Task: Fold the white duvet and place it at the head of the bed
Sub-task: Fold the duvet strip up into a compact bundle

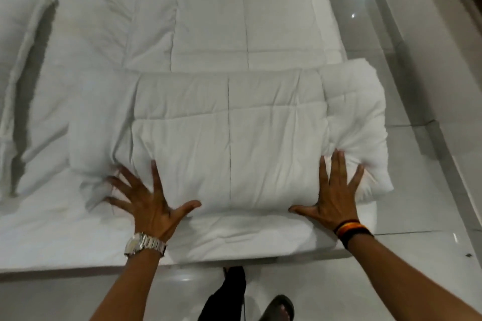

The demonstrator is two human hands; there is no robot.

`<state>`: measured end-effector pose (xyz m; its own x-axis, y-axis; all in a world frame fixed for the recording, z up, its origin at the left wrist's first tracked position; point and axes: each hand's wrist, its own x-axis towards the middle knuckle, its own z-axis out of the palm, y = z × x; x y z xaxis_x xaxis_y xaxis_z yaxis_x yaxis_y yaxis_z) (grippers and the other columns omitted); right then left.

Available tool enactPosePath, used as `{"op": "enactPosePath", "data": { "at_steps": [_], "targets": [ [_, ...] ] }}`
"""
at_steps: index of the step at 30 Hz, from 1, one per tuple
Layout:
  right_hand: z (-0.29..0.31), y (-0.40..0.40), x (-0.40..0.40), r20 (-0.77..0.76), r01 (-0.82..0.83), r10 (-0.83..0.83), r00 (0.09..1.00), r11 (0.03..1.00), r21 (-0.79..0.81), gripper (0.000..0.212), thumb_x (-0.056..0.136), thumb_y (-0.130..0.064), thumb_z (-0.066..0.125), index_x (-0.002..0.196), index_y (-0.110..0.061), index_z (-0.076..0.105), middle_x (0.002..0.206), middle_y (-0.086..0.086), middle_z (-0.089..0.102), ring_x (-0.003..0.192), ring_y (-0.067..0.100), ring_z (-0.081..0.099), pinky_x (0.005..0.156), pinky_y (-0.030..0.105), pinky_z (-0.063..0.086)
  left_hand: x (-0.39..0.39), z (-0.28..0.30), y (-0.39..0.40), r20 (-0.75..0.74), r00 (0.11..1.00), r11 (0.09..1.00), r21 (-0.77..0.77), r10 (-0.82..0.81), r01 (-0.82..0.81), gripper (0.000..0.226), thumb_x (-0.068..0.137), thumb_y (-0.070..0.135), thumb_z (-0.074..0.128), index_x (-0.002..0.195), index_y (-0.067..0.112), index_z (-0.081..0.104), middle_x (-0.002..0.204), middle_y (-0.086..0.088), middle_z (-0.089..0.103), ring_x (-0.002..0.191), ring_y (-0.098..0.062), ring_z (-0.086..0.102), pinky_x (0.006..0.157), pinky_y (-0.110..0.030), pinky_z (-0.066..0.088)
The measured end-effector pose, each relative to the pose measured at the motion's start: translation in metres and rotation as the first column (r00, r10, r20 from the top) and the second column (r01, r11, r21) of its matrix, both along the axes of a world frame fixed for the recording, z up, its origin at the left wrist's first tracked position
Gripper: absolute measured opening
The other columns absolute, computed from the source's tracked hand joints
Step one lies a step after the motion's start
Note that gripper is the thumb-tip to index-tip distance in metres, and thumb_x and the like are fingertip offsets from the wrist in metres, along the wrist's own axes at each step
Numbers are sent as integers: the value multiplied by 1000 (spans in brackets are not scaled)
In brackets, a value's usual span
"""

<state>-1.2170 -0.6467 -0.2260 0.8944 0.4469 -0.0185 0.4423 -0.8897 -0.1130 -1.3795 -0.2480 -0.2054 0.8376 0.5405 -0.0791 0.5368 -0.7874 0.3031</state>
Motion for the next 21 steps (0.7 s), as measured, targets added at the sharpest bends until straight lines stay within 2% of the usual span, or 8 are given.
{"op": "enactPosePath", "data": {
  "at_steps": [4,9,11,12,14,15,18,21],
  "targets": [
    [-25,-14,15,146,-110,104,984,994,30,137,65,-103,50,163,-11,24,163,29,33,157,42,26,123,72,-1,-12,-22,21,-35,982,978,99,-184,186,163,38,111,48,167,22,4,166,-28,-27,154,-52,-23,102,-65,-36],
    [-8,11,44,297,-102,60,953,986,128,95,85,-84,50,150,-15,50,113,15,64,112,34,61,125,57,21,4,-21,39,63,972,948,245,-226,204,113,67,77,63,164,35,25,173,-16,11,161,-35,4,107,-68,-31],
    [11,27,64,247,-91,62,967,990,106,92,81,-75,54,152,-16,50,84,9,62,85,34,62,110,51,41,27,-11,46,133,954,927,306,-267,217,89,74,53,74,156,34,45,156,-10,44,152,-32,34,116,-72,-19],
    [23,35,74,201,-76,56,978,993,91,92,79,-70,53,154,-18,47,73,7,60,73,35,61,93,47,49,39,-6,50,183,934,917,320,-307,238,76,76,42,74,149,30,54,141,-9,56,139,-35,48,120,-75,-1],
    [48,47,86,109,-22,12,994,996,86,94,74,-64,55,157,-24,40,60,6,58,54,35,59,60,35,42,55,11,56,264,900,925,256,-346,281,60,78,25,69,138,23,62,110,-10,67,106,-40,62,99,-62,46],
    [60,50,89,79,-1,-6,997,996,91,96,72,-63,61,158,-28,36,57,6,59,50,34,59,54,31,36,61,23,60,242,908,934,197,-342,300,62,77,20,70,138,23,61,100,-10,68,93,-40,64,82,-52,52],
    [89,42,83,31,-25,21,999,988,151,103,69,-64,77,159,-33,38,61,6,64,51,32,62,51,30,37,66,61,63,65,947,949,61,-314,310,88,69,18,85,148,33,48,82,-8,73,72,-37,71,56,-39,53],
    [122,27,68,-31,-63,72,997,972,225,95,74,-80,65,154,-31,51,77,7,76,63,33,70,55,40,55,58,103,61,87,905,909,82,-416,410,90,67,41,84,146,37,41,71,-5,75,58,-34,72,49,-35,53]
  ]
}}
